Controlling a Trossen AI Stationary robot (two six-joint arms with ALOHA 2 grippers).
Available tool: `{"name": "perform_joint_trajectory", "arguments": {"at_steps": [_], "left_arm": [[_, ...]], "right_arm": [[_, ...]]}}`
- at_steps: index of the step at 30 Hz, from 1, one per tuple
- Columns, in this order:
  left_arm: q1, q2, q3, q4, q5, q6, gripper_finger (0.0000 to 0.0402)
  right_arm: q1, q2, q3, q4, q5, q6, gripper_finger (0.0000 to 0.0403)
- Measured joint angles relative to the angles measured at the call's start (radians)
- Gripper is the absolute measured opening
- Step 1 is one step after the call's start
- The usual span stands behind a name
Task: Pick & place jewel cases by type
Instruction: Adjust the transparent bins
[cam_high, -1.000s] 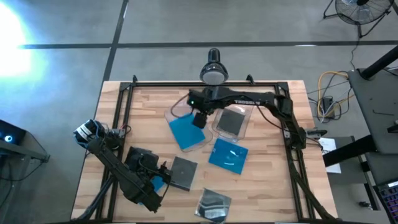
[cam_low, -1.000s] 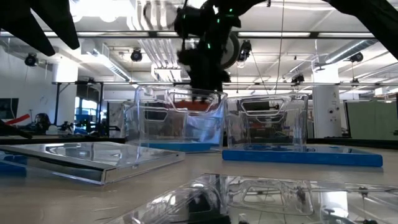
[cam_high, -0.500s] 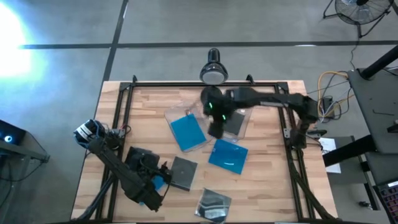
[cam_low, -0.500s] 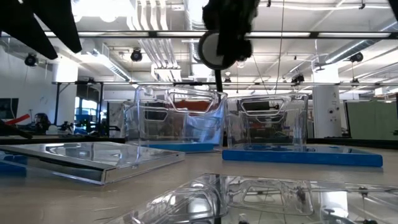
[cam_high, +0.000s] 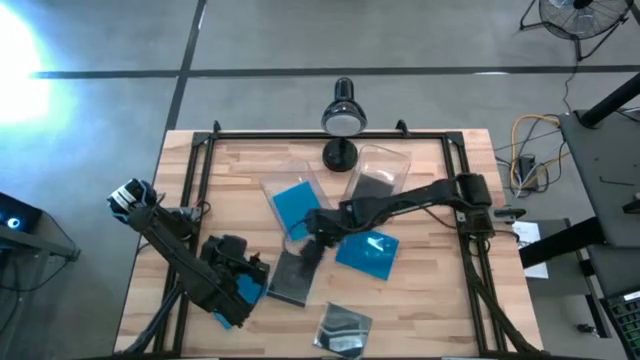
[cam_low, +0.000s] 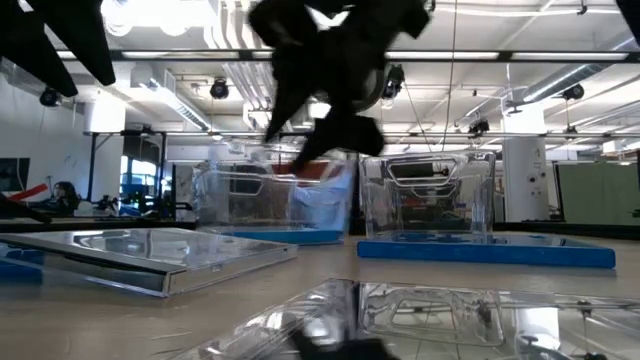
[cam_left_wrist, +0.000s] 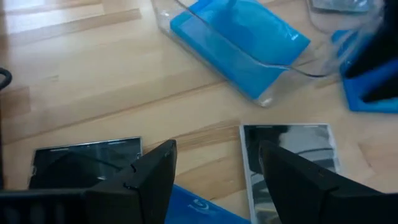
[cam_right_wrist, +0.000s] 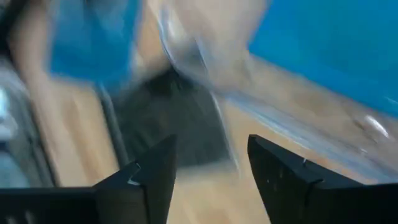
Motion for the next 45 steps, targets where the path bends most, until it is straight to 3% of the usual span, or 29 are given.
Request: {"name": "perform_joint_trajectory", "arguments": {"at_steps": [4,8,11,16,18,20,24,28,31,36,41,45], "left_arm": [[-0.003,-0.003,0.002,0.000,0.047,0.048,0.0213],[-0.011,-0.003,0.001,-0.006,0.064,0.068,0.0213],[-0.012,-0.003,0.000,-0.012,0.054,0.063,0.0213],[-0.011,-0.015,-0.056,-0.048,0.053,-0.119,0.0213],[-0.004,-0.046,-0.104,-0.056,0.060,-0.207,0.0213],[0.033,-0.085,-0.157,-0.043,0.109,-0.212,0.0213],[0.141,-0.137,-0.266,-0.044,0.089,-0.202,0.0213],[0.264,-0.221,-0.403,-0.056,0.090,-0.178,0.0213],[0.373,-0.296,-0.526,0.052,0.072,-0.116,0.0213],[0.619,-0.401,-0.691,0.380,0.001,0.140,0.0213],[0.878,-0.425,-0.765,0.676,-0.017,0.450,0.0213],[0.996,-0.425,-0.781,0.895,0.004,0.668,0.0213]], "right_arm": [[-0.018,0.090,0.088,0.036,0.131,-0.018,0.0171],[-0.031,0.116,0.205,0.005,0.073,-0.095,0.0159],[-0.032,0.088,0.263,-0.176,0.047,-0.202,0.0155],[-0.040,0.006,0.304,-0.507,0.208,-0.393,0.0157],[-0.059,-0.047,0.290,-0.558,0.224,-0.412,0.0157],[-0.073,-0.093,0.252,-0.578,0.245,-0.405,0.0157],[-0.079,-0.187,0.157,-0.595,0.323,-0.369,0.0156],[-0.077,-0.296,0.060,-0.587,0.335,-0.332,0.0150],[-0.077,-0.347,-0.008,-0.585,0.369,-0.296,0.0146],[-0.065,-0.441,-0.093,-0.567,0.384,-0.217,0.0141],[-0.019,-0.518,-0.178,-0.627,0.372,-0.102,0.0137],[0.017,-0.593,-0.271,-0.667,0.371,0.019,0.0136]]}}
